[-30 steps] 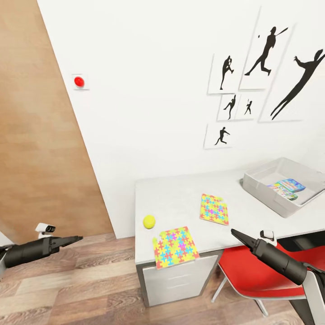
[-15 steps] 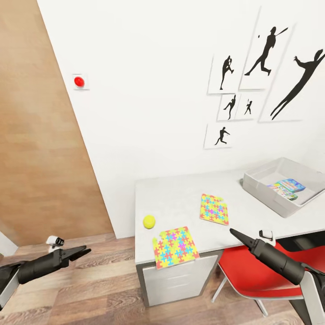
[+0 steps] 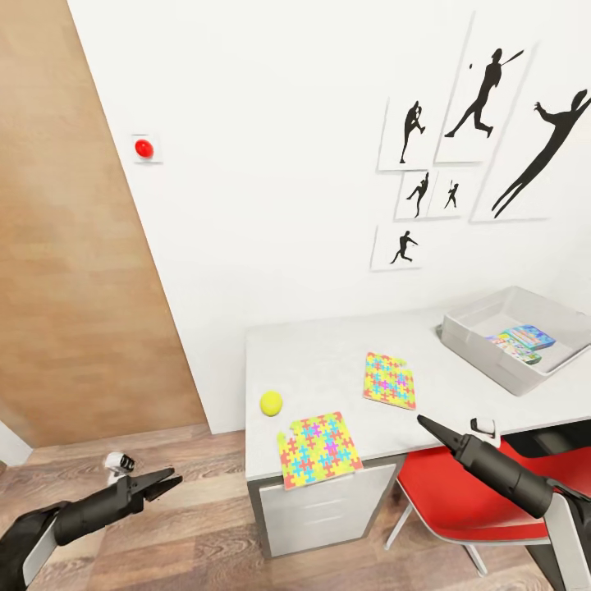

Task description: Put all the toys in the child's room - the three board games (two on the bed and one on the table), the two jigsaw puzzles on the table, and the tennis ball on the table - inside the toy box on the table in the child's room.

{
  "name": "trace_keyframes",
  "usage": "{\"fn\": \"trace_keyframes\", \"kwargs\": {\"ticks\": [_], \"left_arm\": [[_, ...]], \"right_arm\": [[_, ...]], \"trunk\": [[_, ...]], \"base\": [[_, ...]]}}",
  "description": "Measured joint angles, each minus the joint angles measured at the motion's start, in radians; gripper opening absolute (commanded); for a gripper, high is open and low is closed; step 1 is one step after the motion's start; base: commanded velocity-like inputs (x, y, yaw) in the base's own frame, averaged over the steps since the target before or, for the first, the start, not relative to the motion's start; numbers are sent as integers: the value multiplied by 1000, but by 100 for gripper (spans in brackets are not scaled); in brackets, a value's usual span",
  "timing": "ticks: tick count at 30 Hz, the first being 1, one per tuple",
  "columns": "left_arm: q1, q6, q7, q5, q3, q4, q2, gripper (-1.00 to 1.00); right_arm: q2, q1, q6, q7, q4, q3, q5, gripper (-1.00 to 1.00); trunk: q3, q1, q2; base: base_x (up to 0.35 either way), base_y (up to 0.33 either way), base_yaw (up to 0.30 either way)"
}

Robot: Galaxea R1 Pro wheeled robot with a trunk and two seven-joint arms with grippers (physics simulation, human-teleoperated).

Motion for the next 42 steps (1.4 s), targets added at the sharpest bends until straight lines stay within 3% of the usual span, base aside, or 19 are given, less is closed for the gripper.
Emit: {"fn": "trace_keyframes", "kwargs": {"ticks": [6,11,12,18,19,23,28,35,42], "left_arm": [[52,-29,0,21,30,5,-52,100],[88,-90,8,38,133,6,-94,100],[101,-111,20,42,181,6,-113,100],[142,-159,70,40,342,-5,-184,100],[146,-162,79,39,355,-6,-191,100],[159,-159,138,36,388,-7,-206,100],[165,-142,196,35,402,-9,-213,100],[179,-148,205,48,418,-3,-216,100],[199,-152,205,99,490,4,-239,100]], "right_arm": [[1,0,0,0,0,0,0,100],[1,0,0,5,0,0,-4,100],[2,0,0,6,0,0,-4,100],[4,0,-1,6,0,1,-2,100],[5,0,-1,6,0,1,-1,100],[14,0,-1,4,0,1,1,100],[22,0,-1,0,0,1,2,100],[23,0,-1,0,0,1,2,100],[25,0,-1,-1,0,2,2,100]], "trunk": [[0,0,0],[0,0,0],[0,0,0],[0,0,0],[0,0,0],[0,0,0],[0,0,0],[0,0,0],[0,0,0]], "base": [[0,0,0],[0,0,0],[0,0,0],[0,0,0],[0,0,0],[0,0,0],[0,0,0],[0,0,0],[0,0,0]]}}
